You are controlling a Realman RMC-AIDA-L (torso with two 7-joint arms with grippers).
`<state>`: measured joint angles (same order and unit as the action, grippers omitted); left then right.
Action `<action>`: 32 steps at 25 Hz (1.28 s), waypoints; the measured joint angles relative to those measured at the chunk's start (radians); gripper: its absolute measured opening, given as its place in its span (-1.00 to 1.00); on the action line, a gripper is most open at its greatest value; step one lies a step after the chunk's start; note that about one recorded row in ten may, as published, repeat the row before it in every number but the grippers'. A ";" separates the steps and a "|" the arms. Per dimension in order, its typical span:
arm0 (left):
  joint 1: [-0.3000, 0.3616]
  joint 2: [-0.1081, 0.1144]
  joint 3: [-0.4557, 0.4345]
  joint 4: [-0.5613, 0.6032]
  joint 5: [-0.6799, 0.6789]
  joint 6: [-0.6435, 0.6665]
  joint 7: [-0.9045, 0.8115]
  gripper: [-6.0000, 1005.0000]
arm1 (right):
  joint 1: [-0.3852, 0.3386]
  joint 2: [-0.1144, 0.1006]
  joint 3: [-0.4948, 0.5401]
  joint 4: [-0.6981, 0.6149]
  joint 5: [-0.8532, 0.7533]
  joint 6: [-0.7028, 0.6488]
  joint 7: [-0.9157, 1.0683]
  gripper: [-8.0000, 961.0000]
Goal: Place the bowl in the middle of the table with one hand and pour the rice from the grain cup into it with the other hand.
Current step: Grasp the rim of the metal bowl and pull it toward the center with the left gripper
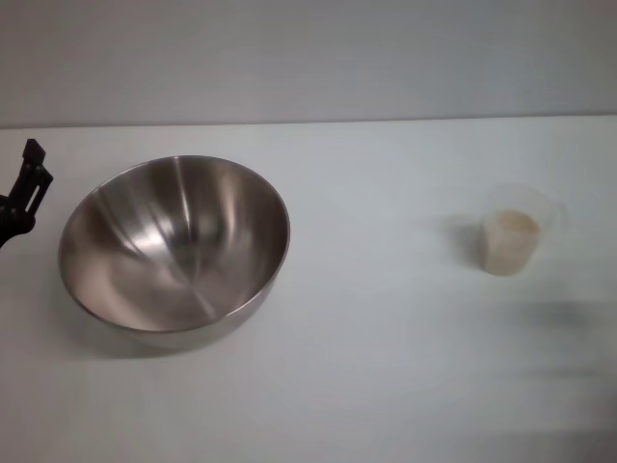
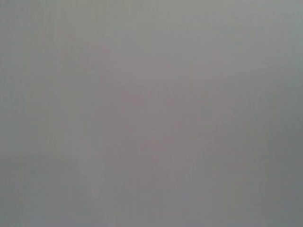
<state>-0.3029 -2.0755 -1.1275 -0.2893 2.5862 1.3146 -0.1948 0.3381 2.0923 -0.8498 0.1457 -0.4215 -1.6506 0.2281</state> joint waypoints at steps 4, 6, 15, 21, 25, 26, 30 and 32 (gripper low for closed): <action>-0.001 0.000 0.000 -0.001 0.000 0.006 0.000 0.67 | -0.001 0.000 0.000 0.000 -0.002 0.000 0.000 0.38; -0.001 0.000 0.000 -0.001 0.000 0.007 0.000 0.67 | -0.001 0.000 0.000 0.000 -0.002 0.000 0.000 0.38; -0.001 0.003 0.000 -0.001 0.001 0.010 0.006 0.64 | 0.003 0.000 0.000 0.000 -0.003 0.000 0.000 0.38; 0.000 0.000 0.010 -0.021 0.006 0.039 0.173 0.62 | 0.004 0.000 0.000 0.000 -0.003 0.002 0.002 0.38; 0.028 0.002 -0.006 -0.142 -0.002 -0.026 0.329 0.61 | 0.003 0.000 0.000 0.000 -0.004 0.002 0.002 0.38; 0.051 0.003 -0.028 -0.224 -0.008 -0.114 0.390 0.61 | 0.003 0.000 0.000 0.000 -0.004 0.002 0.002 0.38; 0.093 0.005 -0.089 -0.404 -0.013 -0.324 0.471 0.60 | 0.004 0.000 0.000 0.000 -0.004 0.001 0.002 0.38; 0.115 0.007 -0.128 -0.510 -0.013 -0.460 0.477 0.59 | 0.005 0.000 0.000 0.000 -0.004 0.001 0.002 0.38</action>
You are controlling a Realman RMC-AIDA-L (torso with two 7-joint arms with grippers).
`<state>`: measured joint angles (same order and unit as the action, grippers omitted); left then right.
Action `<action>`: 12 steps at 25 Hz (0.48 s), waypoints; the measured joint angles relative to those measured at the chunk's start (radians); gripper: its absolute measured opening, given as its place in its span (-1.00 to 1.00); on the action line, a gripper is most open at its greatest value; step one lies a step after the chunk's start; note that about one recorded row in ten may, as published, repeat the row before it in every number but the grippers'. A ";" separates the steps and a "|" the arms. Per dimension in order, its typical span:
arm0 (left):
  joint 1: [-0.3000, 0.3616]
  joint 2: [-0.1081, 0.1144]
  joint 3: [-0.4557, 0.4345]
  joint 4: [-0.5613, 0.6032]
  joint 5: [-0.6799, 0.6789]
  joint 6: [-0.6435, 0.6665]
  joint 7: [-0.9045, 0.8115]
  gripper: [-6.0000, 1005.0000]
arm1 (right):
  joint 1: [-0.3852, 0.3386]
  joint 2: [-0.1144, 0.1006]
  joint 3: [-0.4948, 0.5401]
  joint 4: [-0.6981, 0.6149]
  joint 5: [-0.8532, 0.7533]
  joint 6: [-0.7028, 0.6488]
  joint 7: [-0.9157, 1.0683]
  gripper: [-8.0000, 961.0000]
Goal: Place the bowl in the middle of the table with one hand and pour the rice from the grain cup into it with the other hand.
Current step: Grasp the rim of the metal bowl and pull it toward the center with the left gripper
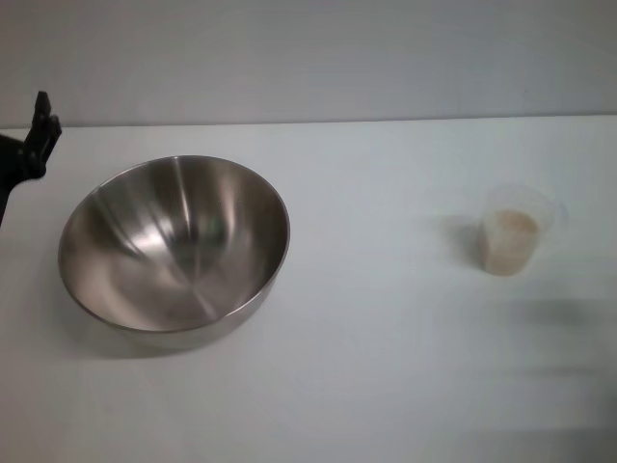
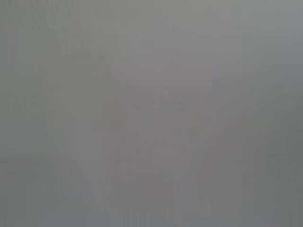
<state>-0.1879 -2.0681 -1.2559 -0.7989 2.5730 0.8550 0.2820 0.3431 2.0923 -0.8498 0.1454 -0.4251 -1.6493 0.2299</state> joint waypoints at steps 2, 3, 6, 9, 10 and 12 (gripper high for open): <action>0.017 0.003 -0.030 -0.087 -0.001 -0.111 -0.013 0.59 | 0.001 0.000 0.000 -0.001 0.000 0.002 0.000 0.38; 0.017 0.003 -0.030 -0.087 -0.001 -0.111 -0.013 0.59 | 0.001 0.000 0.000 -0.001 0.000 0.003 0.000 0.38; 0.048 0.004 -0.090 -0.277 -0.001 -0.386 -0.024 0.58 | 0.001 0.000 0.000 -0.003 0.000 0.003 0.000 0.38; 0.065 0.004 -0.145 -0.430 -0.001 -0.630 -0.023 0.57 | 0.001 -0.001 0.000 -0.005 0.000 0.003 0.000 0.38; 0.069 0.003 -0.163 -0.474 -0.001 -0.715 -0.023 0.57 | 0.001 -0.001 0.000 -0.005 0.000 0.003 0.000 0.38; 0.076 0.003 -0.206 -0.572 0.000 -0.884 -0.023 0.56 | 0.002 -0.002 0.000 -0.007 0.000 0.003 0.000 0.38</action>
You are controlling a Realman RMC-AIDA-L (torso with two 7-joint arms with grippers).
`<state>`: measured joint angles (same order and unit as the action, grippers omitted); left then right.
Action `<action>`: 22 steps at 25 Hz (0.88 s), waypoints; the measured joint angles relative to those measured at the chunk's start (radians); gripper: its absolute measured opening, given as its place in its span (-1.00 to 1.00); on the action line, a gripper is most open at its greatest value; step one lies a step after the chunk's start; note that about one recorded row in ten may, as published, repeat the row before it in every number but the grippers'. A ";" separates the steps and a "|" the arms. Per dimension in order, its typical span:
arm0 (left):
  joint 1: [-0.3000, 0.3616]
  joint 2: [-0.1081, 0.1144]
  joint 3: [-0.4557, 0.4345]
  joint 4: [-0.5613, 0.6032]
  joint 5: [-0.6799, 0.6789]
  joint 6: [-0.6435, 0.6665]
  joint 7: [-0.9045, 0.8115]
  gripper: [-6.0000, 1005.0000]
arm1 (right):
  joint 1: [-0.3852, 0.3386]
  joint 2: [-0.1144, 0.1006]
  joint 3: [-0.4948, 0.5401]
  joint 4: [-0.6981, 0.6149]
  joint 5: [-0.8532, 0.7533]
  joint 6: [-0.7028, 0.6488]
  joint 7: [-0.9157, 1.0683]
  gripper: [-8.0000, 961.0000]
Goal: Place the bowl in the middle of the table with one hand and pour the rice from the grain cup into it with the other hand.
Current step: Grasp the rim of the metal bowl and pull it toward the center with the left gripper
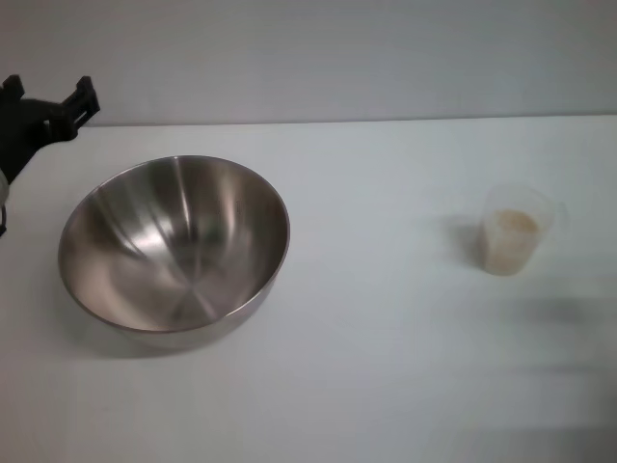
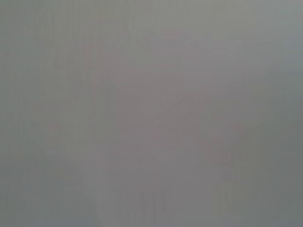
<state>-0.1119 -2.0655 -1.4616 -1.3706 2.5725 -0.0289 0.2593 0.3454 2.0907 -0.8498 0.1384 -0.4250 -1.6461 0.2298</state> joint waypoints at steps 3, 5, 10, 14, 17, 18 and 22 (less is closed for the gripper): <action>0.002 0.000 -0.045 -0.093 0.000 -0.175 0.001 0.55 | 0.003 -0.001 0.000 0.000 0.000 0.002 0.000 0.38; 0.000 0.000 -0.095 -0.182 0.000 -0.360 0.001 0.55 | 0.006 -0.002 0.000 -0.001 0.002 0.004 0.000 0.38; -0.017 -0.001 -0.174 -0.305 0.004 -0.652 -0.013 0.53 | 0.013 -0.004 0.000 -0.017 0.002 0.011 -0.001 0.38; -0.056 -0.001 -0.285 -0.392 0.030 -0.969 -0.060 0.52 | 0.020 -0.005 0.000 -0.022 0.001 0.018 -0.001 0.38; -0.070 0.000 -0.325 -0.403 0.049 -1.072 -0.083 0.51 | 0.021 -0.006 -0.002 -0.030 0.001 0.025 -0.001 0.38; -0.074 0.000 -0.332 -0.402 0.061 -1.092 -0.090 0.51 | 0.022 -0.006 -0.004 -0.031 0.001 0.026 -0.001 0.38; -0.086 0.001 -0.337 -0.391 0.105 -1.134 -0.116 0.50 | 0.022 -0.006 -0.006 -0.035 0.000 0.027 -0.001 0.38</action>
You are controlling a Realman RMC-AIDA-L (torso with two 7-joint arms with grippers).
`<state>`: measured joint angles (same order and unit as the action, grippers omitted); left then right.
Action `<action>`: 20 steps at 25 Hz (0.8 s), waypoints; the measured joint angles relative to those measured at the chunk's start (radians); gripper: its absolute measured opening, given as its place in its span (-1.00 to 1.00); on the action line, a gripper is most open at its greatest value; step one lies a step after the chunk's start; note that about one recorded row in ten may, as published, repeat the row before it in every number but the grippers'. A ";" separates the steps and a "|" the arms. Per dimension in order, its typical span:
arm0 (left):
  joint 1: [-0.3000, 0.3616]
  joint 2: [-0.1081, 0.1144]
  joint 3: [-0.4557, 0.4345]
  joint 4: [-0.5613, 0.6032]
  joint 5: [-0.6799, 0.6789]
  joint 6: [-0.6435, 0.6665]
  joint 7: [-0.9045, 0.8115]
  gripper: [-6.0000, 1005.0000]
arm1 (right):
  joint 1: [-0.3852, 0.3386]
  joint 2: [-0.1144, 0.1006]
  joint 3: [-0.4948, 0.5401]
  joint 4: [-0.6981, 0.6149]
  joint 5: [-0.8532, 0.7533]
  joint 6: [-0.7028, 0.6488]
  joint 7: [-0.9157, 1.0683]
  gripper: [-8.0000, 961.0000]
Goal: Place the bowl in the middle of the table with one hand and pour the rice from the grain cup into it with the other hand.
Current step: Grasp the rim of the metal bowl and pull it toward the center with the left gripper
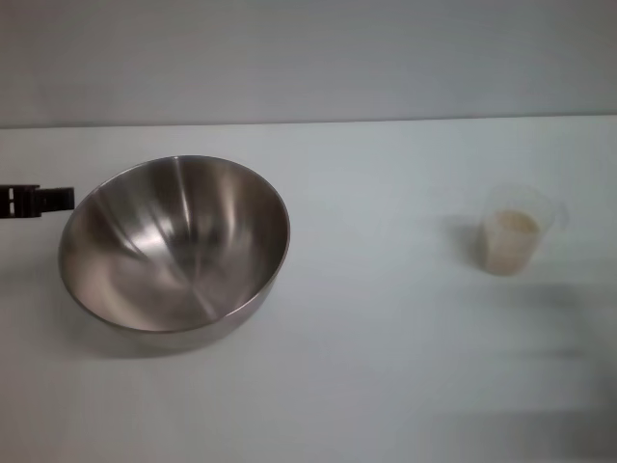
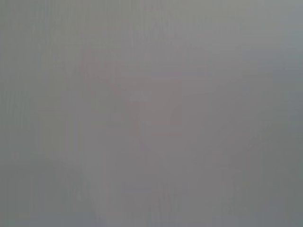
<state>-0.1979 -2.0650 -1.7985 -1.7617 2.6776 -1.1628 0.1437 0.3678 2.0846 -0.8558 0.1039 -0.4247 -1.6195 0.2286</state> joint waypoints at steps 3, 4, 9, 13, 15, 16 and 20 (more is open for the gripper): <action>-0.018 -0.002 0.010 0.021 0.058 -0.024 -0.022 0.49 | 0.000 0.000 0.000 -0.007 0.000 0.003 0.000 0.38; -0.023 -0.002 0.011 0.028 0.065 -0.028 -0.027 0.49 | 0.000 0.000 0.000 -0.007 0.000 0.003 0.000 0.38; -0.036 -0.003 0.018 0.055 0.070 -0.035 -0.034 0.48 | -0.001 0.000 0.000 -0.012 0.000 0.013 0.000 0.38; -0.053 -0.003 0.030 0.087 0.069 -0.033 -0.035 0.47 | -0.004 0.000 0.001 -0.018 0.000 0.021 0.000 0.38; -0.065 -0.004 0.036 0.107 0.070 -0.031 -0.036 0.46 | -0.004 0.000 0.000 -0.019 0.000 0.021 0.000 0.38; -0.071 -0.004 0.037 0.117 0.071 -0.030 -0.036 0.46 | -0.004 0.000 -0.001 -0.019 0.000 0.022 0.000 0.38; -0.089 -0.004 0.038 0.156 0.072 -0.025 -0.036 0.45 | -0.004 0.000 0.000 -0.019 0.000 0.022 0.000 0.38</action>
<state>-0.2872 -2.0694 -1.7607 -1.6059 2.7492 -1.1876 0.1075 0.3635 2.0847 -0.8555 0.0852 -0.4250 -1.5976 0.2285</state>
